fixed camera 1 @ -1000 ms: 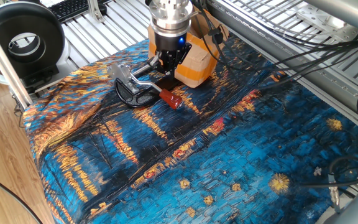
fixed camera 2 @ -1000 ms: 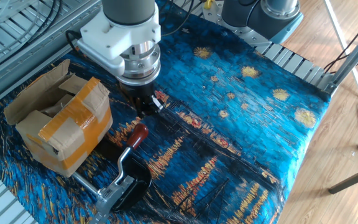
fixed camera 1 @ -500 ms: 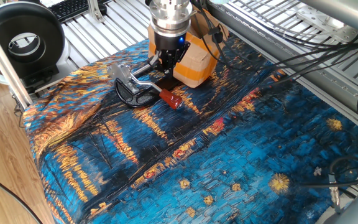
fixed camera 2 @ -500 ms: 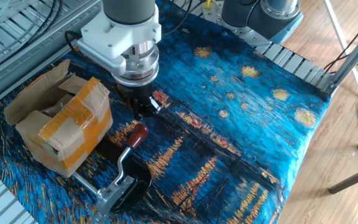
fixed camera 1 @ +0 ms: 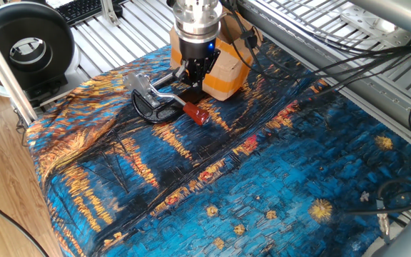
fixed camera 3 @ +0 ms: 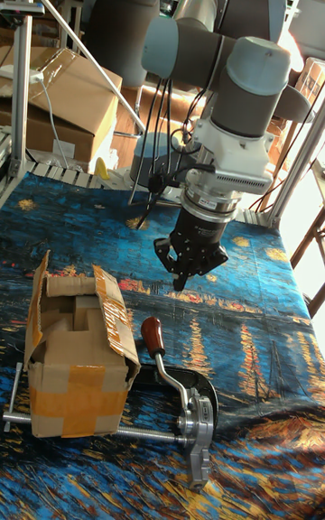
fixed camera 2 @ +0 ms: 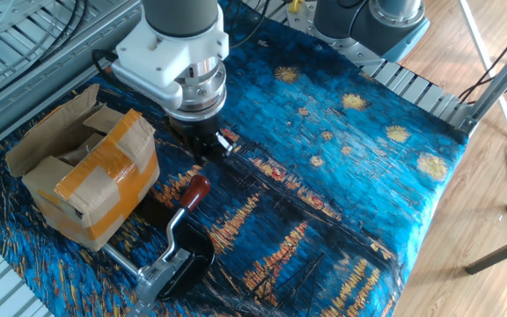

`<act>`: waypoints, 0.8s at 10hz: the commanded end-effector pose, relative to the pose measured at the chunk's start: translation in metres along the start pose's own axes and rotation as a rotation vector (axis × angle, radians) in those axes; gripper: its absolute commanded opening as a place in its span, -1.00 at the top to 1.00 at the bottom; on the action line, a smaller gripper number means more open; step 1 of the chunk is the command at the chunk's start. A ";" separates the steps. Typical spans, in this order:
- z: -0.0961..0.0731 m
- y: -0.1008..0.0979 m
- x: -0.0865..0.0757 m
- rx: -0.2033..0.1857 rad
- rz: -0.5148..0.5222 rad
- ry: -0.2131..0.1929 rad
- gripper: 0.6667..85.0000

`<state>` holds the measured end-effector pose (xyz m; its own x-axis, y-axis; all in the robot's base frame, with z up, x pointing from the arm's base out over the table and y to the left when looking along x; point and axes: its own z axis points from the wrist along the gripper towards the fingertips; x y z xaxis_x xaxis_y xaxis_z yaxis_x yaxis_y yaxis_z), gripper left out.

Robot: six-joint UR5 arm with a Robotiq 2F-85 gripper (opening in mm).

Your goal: Pull up the lever

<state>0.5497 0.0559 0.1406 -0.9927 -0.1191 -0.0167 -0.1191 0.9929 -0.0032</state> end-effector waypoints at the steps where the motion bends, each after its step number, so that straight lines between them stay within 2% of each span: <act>1: -0.001 0.005 -0.003 -0.020 -0.025 -0.013 0.98; 2: 0.007 0.007 -0.010 -0.035 -0.025 -0.023 0.96; 3: 0.022 0.008 -0.027 -0.033 -0.031 -0.054 0.84; 5: 0.042 0.000 -0.038 0.002 -0.018 -0.057 0.83; 8: 0.064 -0.002 -0.053 0.007 -0.012 -0.096 0.82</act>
<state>0.5890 0.0583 0.0949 -0.9868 -0.1403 -0.0804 -0.1396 0.9901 -0.0145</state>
